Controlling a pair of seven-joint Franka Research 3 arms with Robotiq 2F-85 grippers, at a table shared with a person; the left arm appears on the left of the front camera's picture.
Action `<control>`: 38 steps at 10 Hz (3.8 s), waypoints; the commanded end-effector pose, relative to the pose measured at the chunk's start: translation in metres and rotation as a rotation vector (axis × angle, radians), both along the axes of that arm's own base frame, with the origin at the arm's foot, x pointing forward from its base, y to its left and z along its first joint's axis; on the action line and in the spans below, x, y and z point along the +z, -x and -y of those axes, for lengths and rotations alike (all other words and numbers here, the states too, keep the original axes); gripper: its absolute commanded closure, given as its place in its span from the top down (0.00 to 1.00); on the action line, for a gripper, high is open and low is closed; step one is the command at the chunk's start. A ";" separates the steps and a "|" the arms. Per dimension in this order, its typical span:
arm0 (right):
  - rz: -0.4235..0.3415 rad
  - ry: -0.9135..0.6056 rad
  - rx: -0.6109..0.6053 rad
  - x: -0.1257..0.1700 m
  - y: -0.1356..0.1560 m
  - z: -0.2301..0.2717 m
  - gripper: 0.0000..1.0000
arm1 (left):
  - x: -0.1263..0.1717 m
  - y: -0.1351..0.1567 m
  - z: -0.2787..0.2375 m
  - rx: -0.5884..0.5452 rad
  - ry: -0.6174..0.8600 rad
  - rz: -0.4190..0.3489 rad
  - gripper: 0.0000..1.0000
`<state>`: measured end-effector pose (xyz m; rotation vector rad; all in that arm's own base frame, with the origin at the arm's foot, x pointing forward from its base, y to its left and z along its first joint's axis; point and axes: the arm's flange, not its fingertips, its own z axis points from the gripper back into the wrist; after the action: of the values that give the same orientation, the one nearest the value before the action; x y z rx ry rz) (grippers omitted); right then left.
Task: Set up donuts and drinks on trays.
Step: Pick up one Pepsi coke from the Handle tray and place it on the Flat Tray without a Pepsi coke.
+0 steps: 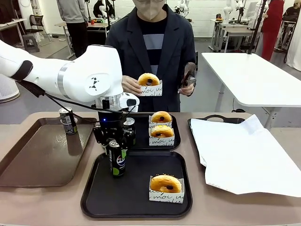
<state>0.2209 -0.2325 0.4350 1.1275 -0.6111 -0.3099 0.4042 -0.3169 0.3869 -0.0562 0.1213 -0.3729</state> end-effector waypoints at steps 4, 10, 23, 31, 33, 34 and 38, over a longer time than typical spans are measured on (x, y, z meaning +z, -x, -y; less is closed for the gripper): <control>0.030 -0.010 -0.003 0.000 -0.003 0.001 1.00 | 0.012 0.043 0.005 -0.085 -0.029 0.062 0.58; 0.030 -0.010 -0.003 0.000 -0.003 0.001 1.00 | 0.007 0.066 0.003 -0.139 -0.014 0.184 0.58; 0.030 -0.010 -0.003 0.000 -0.003 0.001 1.00 | 0.115 0.135 -0.073 -0.135 0.002 0.289 1.00; 0.030 -0.010 -0.003 0.000 -0.003 0.001 1.00 | 0.134 0.140 -0.128 -0.023 0.018 0.264 1.00; 0.030 -0.010 -0.003 0.000 -0.003 0.001 1.00 | 0.134 0.140 -0.128 -0.023 0.018 0.264 1.00; 0.030 -0.010 -0.003 0.000 -0.003 0.001 1.00 | 0.134 0.140 -0.128 -0.023 0.018 0.264 1.00; 0.030 -0.010 -0.003 0.000 -0.003 0.001 1.00 | 0.165 0.083 -0.266 0.280 0.573 0.068 1.00</control>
<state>0.2207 -0.2332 0.4347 1.1269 -0.6110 -0.3116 0.3076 -0.0917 0.5434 -0.3695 -0.1000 -0.2354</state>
